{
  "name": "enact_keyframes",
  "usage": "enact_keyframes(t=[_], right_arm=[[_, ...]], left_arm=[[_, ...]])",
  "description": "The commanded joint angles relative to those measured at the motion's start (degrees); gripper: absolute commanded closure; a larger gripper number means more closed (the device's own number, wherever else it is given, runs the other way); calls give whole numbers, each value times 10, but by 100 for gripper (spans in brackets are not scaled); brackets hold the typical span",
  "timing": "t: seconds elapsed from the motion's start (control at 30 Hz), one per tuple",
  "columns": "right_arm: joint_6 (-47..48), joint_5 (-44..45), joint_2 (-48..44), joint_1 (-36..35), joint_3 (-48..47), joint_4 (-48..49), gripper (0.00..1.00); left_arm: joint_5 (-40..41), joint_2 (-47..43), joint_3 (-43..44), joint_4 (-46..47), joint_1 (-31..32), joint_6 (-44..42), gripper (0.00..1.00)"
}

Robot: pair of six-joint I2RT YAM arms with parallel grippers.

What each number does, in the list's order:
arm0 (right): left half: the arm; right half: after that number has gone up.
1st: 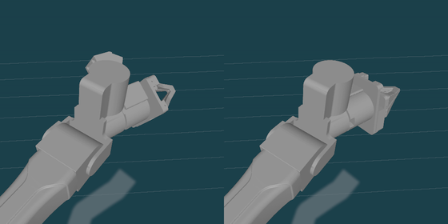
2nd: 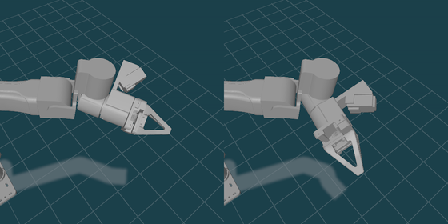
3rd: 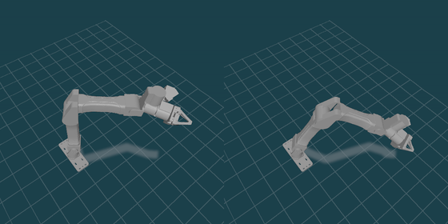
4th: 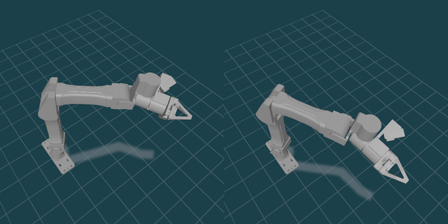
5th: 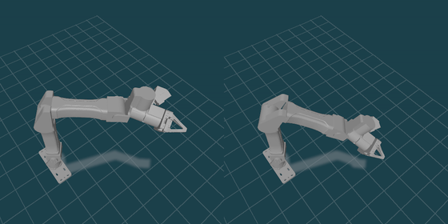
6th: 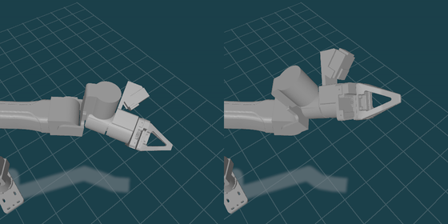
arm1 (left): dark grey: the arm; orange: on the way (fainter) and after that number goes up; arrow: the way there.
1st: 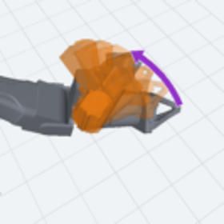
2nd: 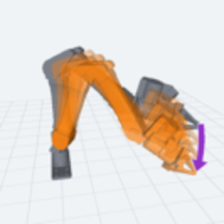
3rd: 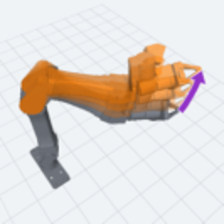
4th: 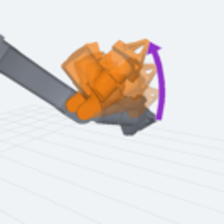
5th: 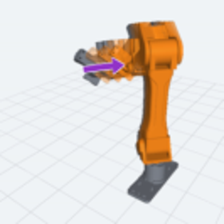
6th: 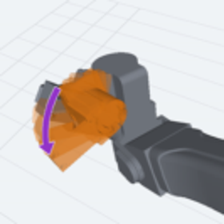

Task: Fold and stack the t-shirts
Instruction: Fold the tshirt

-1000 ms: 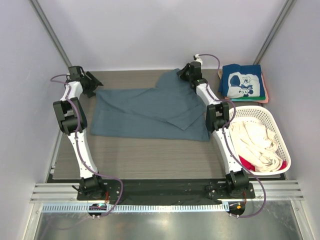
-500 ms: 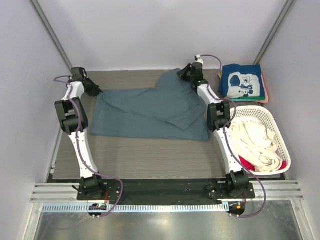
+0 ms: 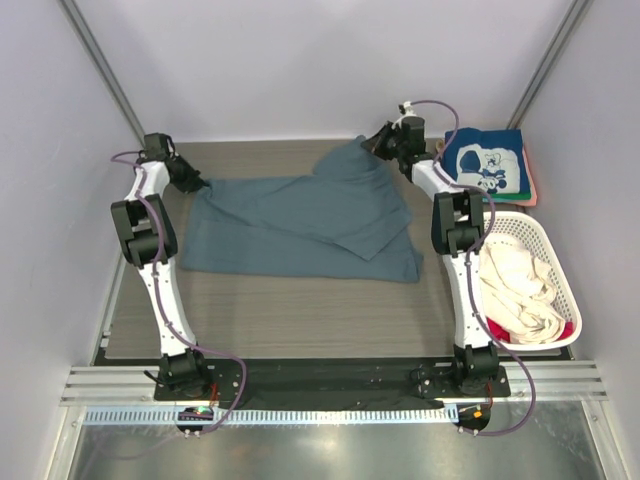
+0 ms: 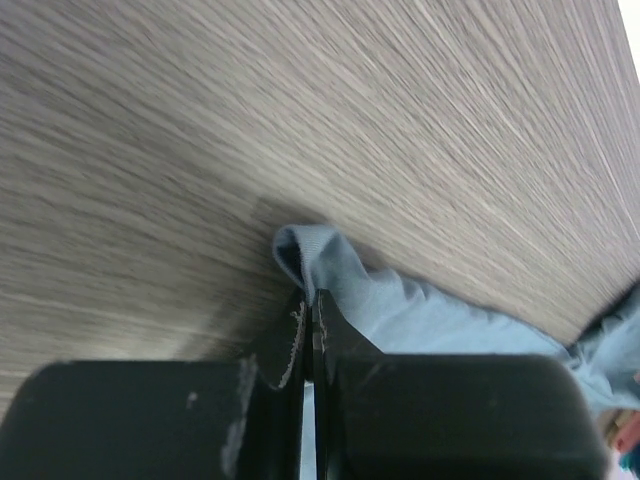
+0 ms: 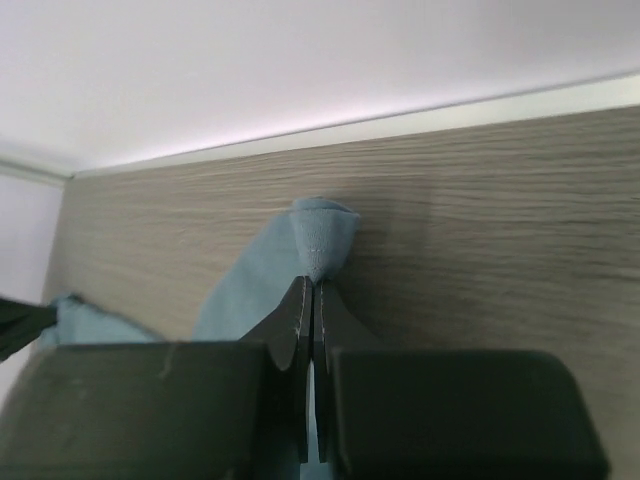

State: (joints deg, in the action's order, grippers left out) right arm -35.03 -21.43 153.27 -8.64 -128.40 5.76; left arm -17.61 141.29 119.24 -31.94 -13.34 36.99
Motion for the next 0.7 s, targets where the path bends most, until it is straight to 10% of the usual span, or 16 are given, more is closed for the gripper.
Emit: enact_keyframes(t=[0.0,0.67], right_arm=[[35,-49,-127,-6,59,60,99],[130,-53,-480,-7,476,55,99]], left_arm=[[-44,-58,-10,-1,3,-14,100],[-103,-181,-146,30,-5,-54,100]])
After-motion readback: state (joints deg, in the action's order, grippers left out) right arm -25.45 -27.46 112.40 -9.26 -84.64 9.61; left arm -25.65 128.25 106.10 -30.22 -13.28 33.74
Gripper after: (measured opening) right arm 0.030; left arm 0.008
